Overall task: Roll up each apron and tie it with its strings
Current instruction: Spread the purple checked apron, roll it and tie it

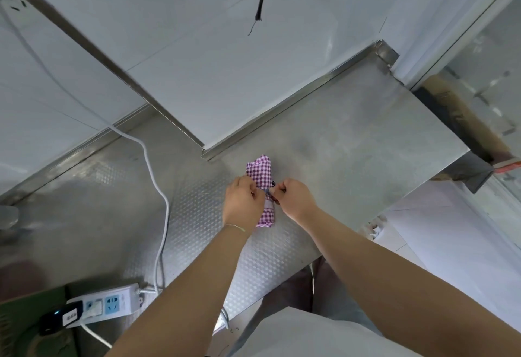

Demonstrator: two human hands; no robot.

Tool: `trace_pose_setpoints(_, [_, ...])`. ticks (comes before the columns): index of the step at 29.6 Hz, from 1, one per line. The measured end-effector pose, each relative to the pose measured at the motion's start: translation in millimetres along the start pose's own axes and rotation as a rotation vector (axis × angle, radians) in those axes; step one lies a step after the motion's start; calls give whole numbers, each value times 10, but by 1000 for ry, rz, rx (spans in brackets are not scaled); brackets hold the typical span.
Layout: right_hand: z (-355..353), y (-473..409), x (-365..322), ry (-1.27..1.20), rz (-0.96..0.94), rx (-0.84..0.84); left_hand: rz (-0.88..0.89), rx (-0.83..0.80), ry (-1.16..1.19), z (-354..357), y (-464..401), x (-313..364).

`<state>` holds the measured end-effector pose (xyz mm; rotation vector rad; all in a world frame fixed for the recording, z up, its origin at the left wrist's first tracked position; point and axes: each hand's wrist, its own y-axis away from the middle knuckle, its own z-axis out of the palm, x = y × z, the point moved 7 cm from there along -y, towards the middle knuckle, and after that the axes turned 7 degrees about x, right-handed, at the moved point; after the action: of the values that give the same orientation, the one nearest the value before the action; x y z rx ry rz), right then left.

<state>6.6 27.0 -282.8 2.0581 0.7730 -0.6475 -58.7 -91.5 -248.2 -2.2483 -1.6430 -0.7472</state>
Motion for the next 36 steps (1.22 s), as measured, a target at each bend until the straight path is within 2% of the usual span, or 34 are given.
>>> trace_pose_setpoints(3, [95,81,3,-80,5,6,-357,85,144,54,90,-97])
trace_pose_setpoints(5, [111,128,2,-117,11,31,-447,109,196,72,123,-95])
trace_pose_setpoints(7, [101,128,-19,-141,-7,53,-457,99,235,77,114,-87])
trace_pose_setpoints(9, [59,154,-66,-159,-37,70,-430,78,264,50,108,-82])
trace_pose_setpoints(11, [33,153,-87,-129,-57,75,-347,31,177,42,79,-94])
trace_pose_setpoints(15, [-27,181,-145,-17,-123,91,-32,-143,-448,15,52,-5])
trace_pose_setpoints(17, [-41,199,-173,12,-134,82,25,-245,-583,25,72,25])
trace_pose_setpoints(19, [-69,195,-151,-12,-84,78,-94,-293,-418,49,35,-38])
trace_pose_setpoints(22, [-114,202,-140,-51,-44,58,-514,-281,157,92,-10,-228])
trace_pose_setpoints(24, [-153,216,-143,-86,-38,52,-658,-334,358,192,47,-238])
trace_pose_setpoints(26, [-203,248,-117,-131,-14,64,-583,-364,312,235,72,-170])
trace_pose_setpoints(31, [-403,354,-77,-144,-11,137,-232,-296,-28,-1,77,272])
trace_pose_setpoints(33, [-511,394,-96,-184,-19,154,-129,-225,-91,-122,89,509])
trace_pose_setpoints(36, [-729,418,-204,-341,-15,125,69,-2,-49,-327,125,965])
